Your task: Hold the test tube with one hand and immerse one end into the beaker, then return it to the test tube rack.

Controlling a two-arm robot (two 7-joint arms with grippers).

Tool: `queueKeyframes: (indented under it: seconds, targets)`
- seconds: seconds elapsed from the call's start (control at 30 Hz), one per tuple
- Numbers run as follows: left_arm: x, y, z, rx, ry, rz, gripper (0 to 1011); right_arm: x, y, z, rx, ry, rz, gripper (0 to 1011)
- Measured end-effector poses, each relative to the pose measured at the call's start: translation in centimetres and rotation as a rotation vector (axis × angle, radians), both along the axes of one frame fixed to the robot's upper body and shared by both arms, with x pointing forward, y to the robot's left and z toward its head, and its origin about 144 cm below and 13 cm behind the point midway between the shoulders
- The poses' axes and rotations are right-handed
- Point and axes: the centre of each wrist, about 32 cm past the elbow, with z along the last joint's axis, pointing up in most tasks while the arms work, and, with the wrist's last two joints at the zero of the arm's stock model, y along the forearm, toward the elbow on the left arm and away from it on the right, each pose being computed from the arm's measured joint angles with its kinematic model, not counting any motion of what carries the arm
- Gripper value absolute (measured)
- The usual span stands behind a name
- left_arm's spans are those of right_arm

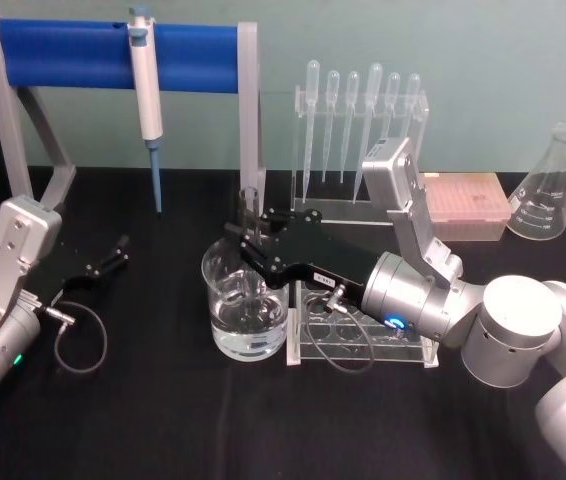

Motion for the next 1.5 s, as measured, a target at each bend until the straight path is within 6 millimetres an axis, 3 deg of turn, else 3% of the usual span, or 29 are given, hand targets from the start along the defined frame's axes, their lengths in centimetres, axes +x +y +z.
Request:
queueKeyframes:
  seconds: [1.5]
  targets:
    - [0.00, 0.00, 0.00, 0.000, 0.000, 0.000, 1000, 0.00, 0.00, 0.00, 0.000, 0.000, 0.000, 225]
